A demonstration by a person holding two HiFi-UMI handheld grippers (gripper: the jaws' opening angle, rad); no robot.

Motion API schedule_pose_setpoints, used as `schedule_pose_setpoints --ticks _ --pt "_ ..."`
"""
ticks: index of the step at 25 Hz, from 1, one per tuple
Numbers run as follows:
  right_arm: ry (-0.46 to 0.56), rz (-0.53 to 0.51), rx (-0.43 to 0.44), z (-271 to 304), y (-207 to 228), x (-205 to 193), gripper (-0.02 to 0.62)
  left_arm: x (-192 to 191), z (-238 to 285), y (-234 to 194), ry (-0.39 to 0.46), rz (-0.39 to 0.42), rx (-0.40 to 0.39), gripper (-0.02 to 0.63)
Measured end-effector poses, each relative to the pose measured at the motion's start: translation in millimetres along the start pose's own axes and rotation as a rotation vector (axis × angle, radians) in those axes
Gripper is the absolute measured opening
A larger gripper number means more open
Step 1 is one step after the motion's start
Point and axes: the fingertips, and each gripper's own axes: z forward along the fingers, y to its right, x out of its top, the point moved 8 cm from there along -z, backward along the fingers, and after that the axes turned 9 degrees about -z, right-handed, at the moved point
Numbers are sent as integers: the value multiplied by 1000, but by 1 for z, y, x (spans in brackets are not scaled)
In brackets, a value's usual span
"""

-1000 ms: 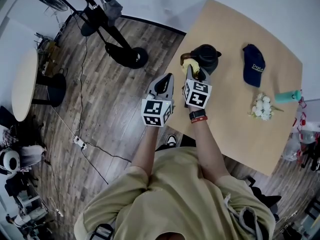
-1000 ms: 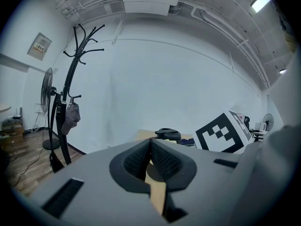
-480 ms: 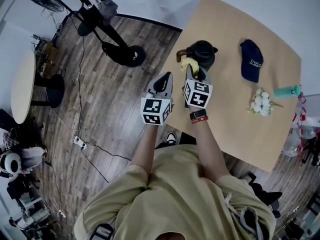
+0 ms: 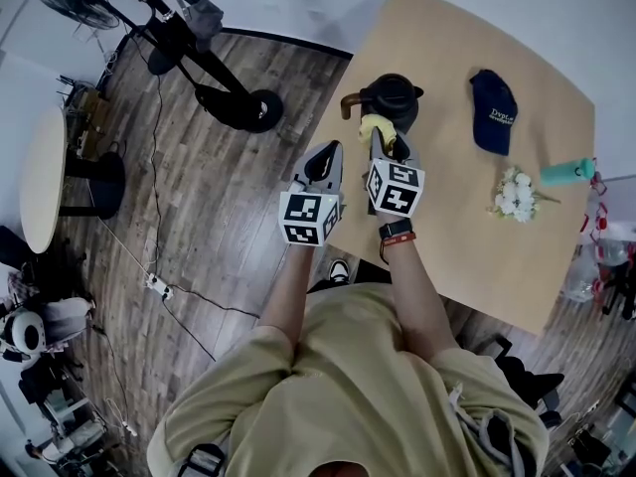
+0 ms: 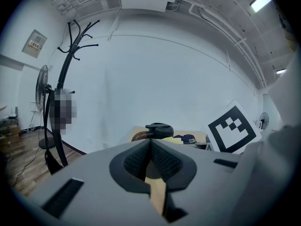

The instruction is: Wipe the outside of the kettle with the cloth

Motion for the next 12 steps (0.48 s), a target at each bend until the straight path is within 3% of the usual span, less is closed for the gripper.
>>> schedule_pose_setpoints --ticks 12 --pt "15 -14 -41 -17 27 -2 135 -7 16 22 -20 13 -50 23"
